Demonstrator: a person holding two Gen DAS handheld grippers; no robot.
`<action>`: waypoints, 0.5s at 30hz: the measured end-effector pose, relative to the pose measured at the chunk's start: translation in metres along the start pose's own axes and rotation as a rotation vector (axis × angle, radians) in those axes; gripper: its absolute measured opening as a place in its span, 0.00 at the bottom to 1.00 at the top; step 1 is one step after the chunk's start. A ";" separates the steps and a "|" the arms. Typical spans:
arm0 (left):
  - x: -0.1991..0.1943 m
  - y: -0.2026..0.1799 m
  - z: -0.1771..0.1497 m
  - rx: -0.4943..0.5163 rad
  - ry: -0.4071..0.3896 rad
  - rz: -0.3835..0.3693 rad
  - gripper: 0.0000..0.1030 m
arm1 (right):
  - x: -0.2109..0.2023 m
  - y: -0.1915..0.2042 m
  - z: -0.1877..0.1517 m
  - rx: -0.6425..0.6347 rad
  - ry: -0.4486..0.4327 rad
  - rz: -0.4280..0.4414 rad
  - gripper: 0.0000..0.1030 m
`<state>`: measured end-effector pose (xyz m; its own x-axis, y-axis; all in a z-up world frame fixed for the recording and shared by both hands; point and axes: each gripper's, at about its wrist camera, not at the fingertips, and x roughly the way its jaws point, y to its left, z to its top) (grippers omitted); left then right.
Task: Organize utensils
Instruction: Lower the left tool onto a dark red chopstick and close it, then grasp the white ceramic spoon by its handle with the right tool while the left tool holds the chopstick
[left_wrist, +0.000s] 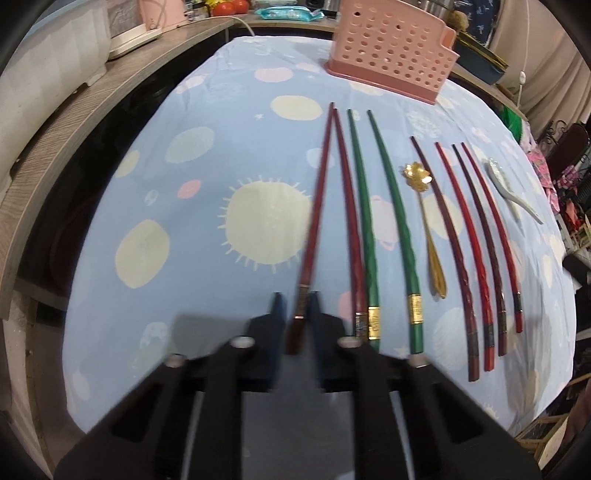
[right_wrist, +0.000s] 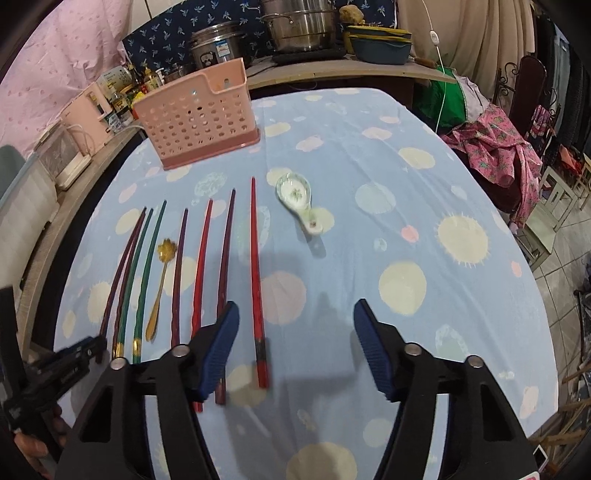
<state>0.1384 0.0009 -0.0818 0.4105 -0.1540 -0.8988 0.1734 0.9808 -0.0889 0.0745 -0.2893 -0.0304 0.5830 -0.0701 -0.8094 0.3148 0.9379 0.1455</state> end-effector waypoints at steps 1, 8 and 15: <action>0.001 -0.001 0.000 0.001 0.002 -0.003 0.09 | 0.002 -0.001 0.006 0.000 -0.010 0.005 0.42; 0.004 -0.003 0.002 -0.004 0.009 -0.005 0.08 | 0.035 -0.014 0.045 0.033 -0.002 0.056 0.15; 0.005 -0.003 0.004 -0.011 0.015 -0.002 0.08 | 0.074 -0.019 0.058 0.059 0.051 0.095 0.08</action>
<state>0.1436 -0.0032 -0.0842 0.3967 -0.1540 -0.9049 0.1640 0.9819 -0.0952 0.1547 -0.3315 -0.0599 0.5736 0.0366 -0.8183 0.3043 0.9180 0.2544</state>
